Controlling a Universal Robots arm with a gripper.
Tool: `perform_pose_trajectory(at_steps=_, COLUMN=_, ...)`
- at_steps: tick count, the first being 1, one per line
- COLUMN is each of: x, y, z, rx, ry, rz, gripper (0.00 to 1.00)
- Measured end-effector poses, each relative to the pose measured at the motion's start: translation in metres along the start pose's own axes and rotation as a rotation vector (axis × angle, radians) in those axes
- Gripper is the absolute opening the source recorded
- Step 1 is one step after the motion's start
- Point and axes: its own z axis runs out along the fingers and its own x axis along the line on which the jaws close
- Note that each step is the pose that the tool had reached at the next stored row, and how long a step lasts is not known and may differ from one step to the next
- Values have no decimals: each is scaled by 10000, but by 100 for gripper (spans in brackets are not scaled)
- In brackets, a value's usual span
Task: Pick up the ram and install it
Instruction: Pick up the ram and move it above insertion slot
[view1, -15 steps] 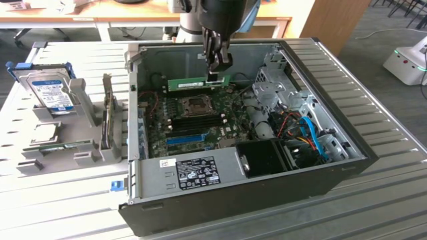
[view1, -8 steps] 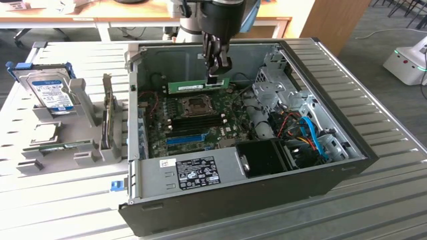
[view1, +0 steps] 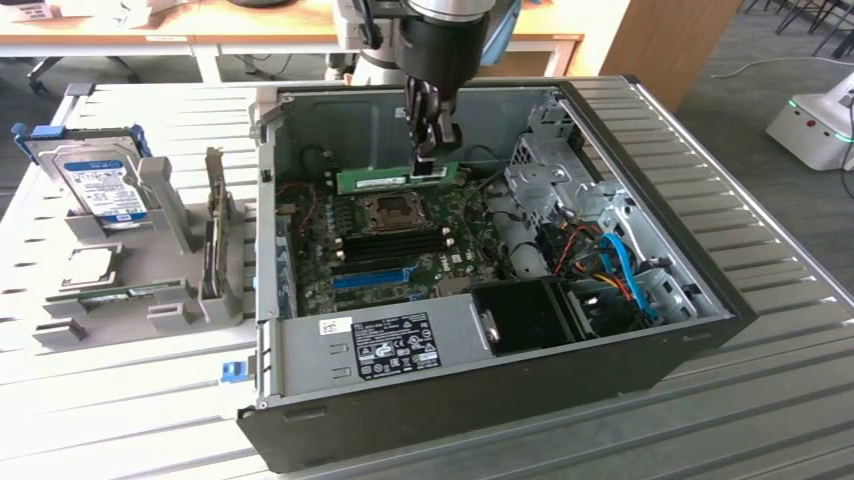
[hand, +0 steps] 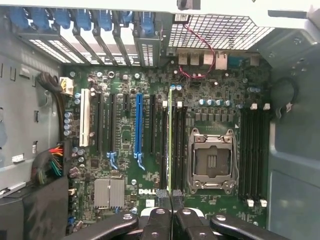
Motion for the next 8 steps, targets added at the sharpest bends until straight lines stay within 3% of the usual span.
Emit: perform_pose_trajectory(at_steps=8, x=2, y=-1, z=92, rx=0, ry=1, rz=2, gripper=12)
